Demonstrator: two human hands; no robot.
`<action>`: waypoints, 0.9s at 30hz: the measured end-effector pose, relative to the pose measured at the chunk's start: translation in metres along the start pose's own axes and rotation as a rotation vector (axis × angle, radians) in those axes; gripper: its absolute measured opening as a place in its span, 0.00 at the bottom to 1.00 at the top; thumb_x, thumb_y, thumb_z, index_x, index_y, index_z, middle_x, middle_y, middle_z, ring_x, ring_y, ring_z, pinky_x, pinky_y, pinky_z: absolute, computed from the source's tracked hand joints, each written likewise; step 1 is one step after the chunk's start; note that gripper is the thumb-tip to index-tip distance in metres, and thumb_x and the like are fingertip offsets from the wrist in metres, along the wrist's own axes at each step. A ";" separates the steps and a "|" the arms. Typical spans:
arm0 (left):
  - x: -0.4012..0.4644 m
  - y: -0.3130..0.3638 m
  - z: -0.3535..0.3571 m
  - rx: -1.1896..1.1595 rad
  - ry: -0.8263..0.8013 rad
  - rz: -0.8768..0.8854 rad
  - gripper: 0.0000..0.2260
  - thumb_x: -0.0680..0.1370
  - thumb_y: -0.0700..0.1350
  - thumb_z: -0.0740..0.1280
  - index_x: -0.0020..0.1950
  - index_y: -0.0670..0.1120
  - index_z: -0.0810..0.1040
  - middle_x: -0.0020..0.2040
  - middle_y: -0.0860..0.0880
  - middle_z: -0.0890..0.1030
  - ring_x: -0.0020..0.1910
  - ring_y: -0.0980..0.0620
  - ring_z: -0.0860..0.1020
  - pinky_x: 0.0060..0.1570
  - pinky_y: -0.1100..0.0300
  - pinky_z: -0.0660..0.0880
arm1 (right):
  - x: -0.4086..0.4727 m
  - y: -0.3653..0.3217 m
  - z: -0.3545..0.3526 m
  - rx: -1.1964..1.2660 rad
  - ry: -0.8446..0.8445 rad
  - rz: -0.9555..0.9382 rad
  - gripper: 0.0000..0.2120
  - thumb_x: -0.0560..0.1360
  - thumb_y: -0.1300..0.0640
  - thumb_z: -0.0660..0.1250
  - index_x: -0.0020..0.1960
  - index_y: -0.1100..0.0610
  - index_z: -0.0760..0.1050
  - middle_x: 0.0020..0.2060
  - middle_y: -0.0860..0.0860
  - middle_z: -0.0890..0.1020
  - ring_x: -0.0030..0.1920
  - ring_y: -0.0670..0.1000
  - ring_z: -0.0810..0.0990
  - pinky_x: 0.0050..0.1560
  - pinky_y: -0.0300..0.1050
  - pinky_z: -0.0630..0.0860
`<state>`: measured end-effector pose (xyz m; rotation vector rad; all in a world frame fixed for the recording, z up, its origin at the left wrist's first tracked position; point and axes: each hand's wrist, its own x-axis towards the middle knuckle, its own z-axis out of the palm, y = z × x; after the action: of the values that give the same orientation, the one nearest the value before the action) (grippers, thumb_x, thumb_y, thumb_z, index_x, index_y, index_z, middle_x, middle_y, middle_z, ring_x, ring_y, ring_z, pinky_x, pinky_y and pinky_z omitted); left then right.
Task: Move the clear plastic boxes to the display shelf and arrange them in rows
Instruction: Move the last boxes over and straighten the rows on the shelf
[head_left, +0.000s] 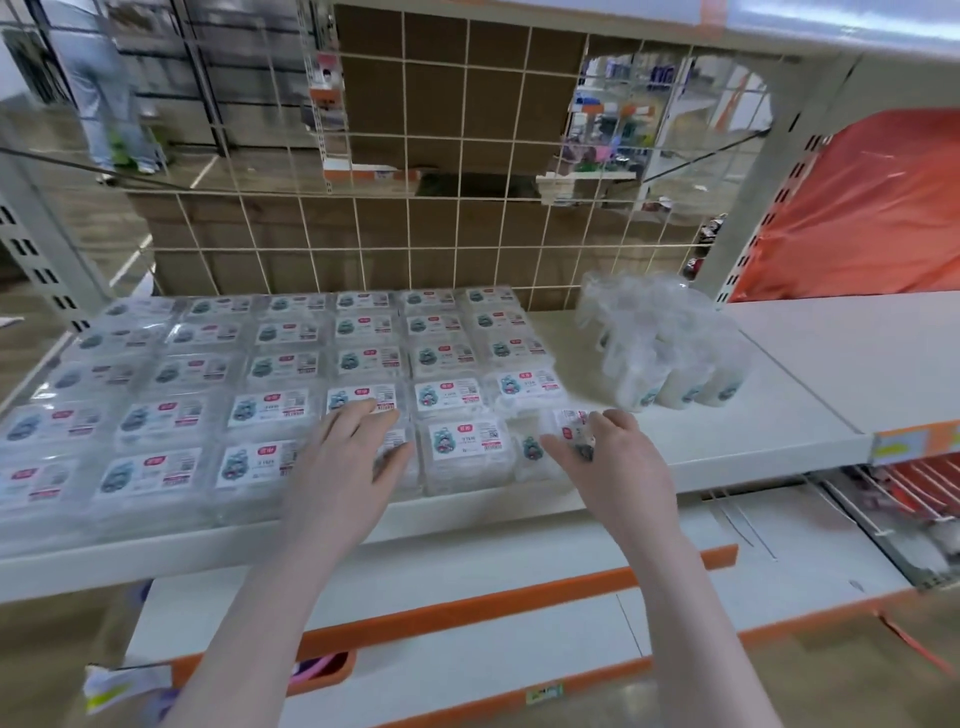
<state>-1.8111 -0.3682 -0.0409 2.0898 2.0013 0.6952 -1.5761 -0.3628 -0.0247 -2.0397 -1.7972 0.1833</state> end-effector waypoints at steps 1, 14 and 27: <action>0.000 0.000 0.000 -0.001 -0.001 0.000 0.19 0.79 0.50 0.62 0.68 0.47 0.72 0.71 0.48 0.69 0.71 0.49 0.63 0.68 0.52 0.61 | 0.001 0.003 -0.004 0.026 -0.045 -0.026 0.22 0.74 0.41 0.63 0.53 0.60 0.73 0.55 0.53 0.73 0.51 0.55 0.76 0.44 0.45 0.69; 0.001 0.001 -0.003 0.024 -0.044 -0.004 0.20 0.80 0.53 0.59 0.71 0.49 0.68 0.73 0.51 0.65 0.72 0.51 0.60 0.69 0.54 0.60 | 0.027 0.040 -0.028 0.135 -0.443 -0.244 0.35 0.70 0.55 0.73 0.73 0.48 0.62 0.73 0.42 0.59 0.71 0.44 0.61 0.62 0.34 0.59; 0.002 -0.002 -0.010 0.016 -0.113 0.021 0.21 0.80 0.54 0.58 0.72 0.51 0.67 0.73 0.52 0.63 0.72 0.53 0.60 0.69 0.57 0.59 | -0.013 0.003 0.011 -0.102 0.044 -0.171 0.37 0.66 0.35 0.68 0.65 0.58 0.69 0.60 0.57 0.71 0.57 0.59 0.71 0.54 0.47 0.70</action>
<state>-1.8174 -0.3677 -0.0323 2.1119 1.9342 0.5532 -1.5797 -0.3737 -0.0377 -1.9286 -1.9783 -0.0033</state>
